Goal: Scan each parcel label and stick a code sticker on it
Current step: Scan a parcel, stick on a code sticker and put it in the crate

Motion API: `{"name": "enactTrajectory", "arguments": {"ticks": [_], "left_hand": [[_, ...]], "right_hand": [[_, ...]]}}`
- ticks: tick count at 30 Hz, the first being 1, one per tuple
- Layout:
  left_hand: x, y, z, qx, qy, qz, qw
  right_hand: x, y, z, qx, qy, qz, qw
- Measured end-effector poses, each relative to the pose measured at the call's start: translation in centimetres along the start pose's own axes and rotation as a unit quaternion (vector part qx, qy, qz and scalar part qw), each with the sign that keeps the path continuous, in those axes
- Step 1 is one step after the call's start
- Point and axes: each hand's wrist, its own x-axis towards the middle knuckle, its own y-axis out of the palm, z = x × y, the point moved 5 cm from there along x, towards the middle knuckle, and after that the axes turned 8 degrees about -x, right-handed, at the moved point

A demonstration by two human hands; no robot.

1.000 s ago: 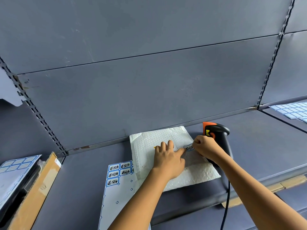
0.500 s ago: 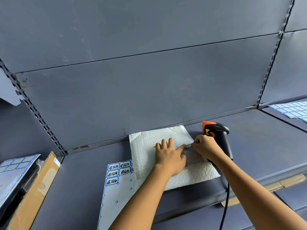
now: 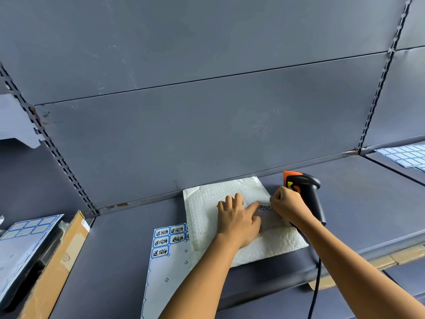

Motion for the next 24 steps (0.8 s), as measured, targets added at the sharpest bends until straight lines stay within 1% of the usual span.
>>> {"name": "enactTrajectory", "arguments": {"ticks": [2, 3, 6, 8, 11, 14, 16, 18, 20, 24], "left_hand": [[-0.2, -0.5, 0.3, -0.043, -0.009, -0.072, 0.996], [-0.4, -0.8, 0.4, -0.046, -0.013, -0.111, 0.993], [-0.7, -1.3, 0.6, -0.045, -0.024, -0.17, 0.984], [-0.8, -1.5, 0.7, -0.05, -0.024, -0.181, 0.982], [-0.9, -1.7, 0.8, -0.058, -0.028, -0.192, 0.979], [-1.4, -2.1, 0.7, -0.077, -0.036, -0.197, 0.977], [-1.7, -2.4, 0.6, -0.095, -0.033, -0.198, 0.975], [-2.0, -2.8, 0.5, -0.109, -0.019, -0.208, 0.972], [-2.1, -3.3, 0.5, -0.122, -0.006, -0.221, 0.968], [-2.7, -4.7, 0.9, -0.157, -0.004, -0.259, 0.953]], "right_hand": [[0.1, -0.4, 0.3, 0.019, 0.0, -0.008, 1.0], [0.2, -0.7, 0.2, 0.032, 0.009, -0.009, 0.999], [0.4, -1.1, -0.1, 0.024, 0.047, 0.017, 0.998], [0.0, -1.0, 0.0, 0.04, 0.074, 0.054, 0.995], [-1.4, -0.7, 0.1, 0.134, 0.12, 0.13, 0.975], [-3.0, -0.8, 0.1, 0.191, 0.113, 0.189, 0.957], [-4.0, -1.0, 0.1, 0.25, 0.109, 0.219, 0.937], [-4.7, -1.5, 0.2, 0.286, 0.095, 0.218, 0.928], [-5.2, -2.0, 0.4, 0.316, 0.075, 0.198, 0.925], [-6.1, -3.3, 0.7, 0.371, 0.064, 0.139, 0.916]]}}
